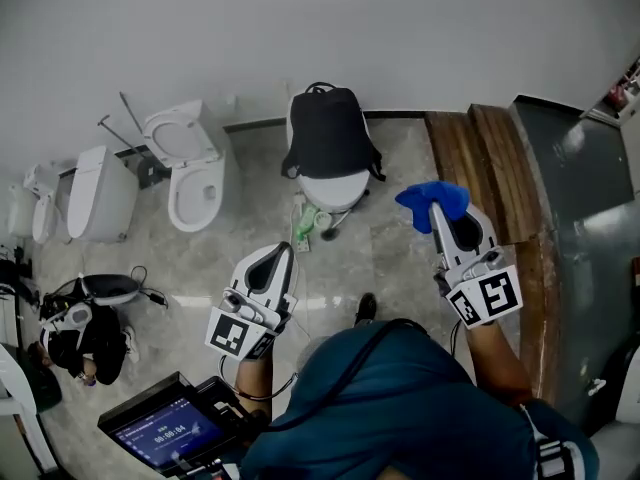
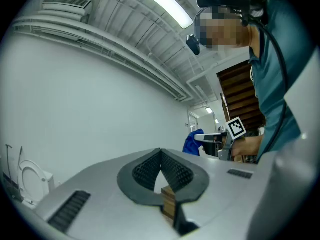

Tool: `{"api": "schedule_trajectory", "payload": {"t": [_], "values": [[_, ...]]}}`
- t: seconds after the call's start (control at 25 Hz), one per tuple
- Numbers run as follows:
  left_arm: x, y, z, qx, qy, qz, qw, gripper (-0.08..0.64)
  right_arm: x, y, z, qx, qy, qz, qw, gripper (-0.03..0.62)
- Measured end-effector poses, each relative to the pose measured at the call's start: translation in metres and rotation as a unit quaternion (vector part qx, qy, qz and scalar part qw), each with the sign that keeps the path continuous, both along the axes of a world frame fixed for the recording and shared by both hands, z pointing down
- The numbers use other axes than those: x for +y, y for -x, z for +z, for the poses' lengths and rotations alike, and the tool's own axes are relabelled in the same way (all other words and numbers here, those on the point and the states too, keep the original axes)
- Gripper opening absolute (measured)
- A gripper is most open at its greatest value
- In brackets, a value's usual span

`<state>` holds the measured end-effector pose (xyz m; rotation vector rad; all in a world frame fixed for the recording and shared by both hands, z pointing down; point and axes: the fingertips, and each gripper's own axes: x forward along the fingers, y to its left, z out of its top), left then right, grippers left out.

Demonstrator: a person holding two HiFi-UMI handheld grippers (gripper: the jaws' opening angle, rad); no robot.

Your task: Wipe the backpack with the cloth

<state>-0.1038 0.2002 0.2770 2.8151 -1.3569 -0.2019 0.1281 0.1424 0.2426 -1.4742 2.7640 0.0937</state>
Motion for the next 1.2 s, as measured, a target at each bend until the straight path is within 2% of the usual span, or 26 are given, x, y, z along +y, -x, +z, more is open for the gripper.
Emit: {"api": "schedule_trajectory", "payload": {"t": [0.08, 0.4, 0.6, 0.8, 0.92, 1.0, 1.12, 1.2], "values": [[-0.023, -0.007, -0.003, 0.001, -0.006, -0.008, 1.0, 0.005, -0.027, -0.004, 0.006, -0.003, 0.003, -0.008, 1.0, 0.051], [-0.1, -0.013, 0.0, -0.017, 0.022, -0.023, 0.9994, 0.005, -0.116, -0.005, 0.032, -0.01, 0.024, -0.023, 0.999, 0.051], [-0.196, -0.016, 0.022, -0.02, 0.041, -0.003, 0.999, 0.005, -0.205, -0.003, 0.052, -0.001, 0.038, -0.008, 0.999, 0.051], [-0.214, -0.03, 0.025, -0.015, 0.02, 0.026, 0.9994, 0.005, -0.207, -0.012, 0.053, 0.016, 0.03, 0.013, 0.999, 0.051], [-0.264, -0.018, 0.025, -0.005, 0.007, 0.031, 0.9995, 0.005, -0.247, -0.001, 0.059, 0.018, 0.035, 0.016, 0.999, 0.051], [-0.302, -0.003, 0.026, 0.0, 0.005, 0.033, 0.9994, 0.005, -0.281, 0.01, 0.066, 0.003, 0.037, 0.014, 0.999, 0.052], [-0.34, 0.016, 0.031, -0.006, 0.002, 0.038, 0.9993, 0.004, -0.318, 0.018, 0.08, -0.014, 0.041, 0.017, 0.999, 0.051], [-0.363, 0.023, 0.034, -0.012, 0.001, 0.038, 0.9992, 0.005, -0.342, 0.018, 0.1, -0.013, 0.061, 0.027, 0.998, 0.051]]}}
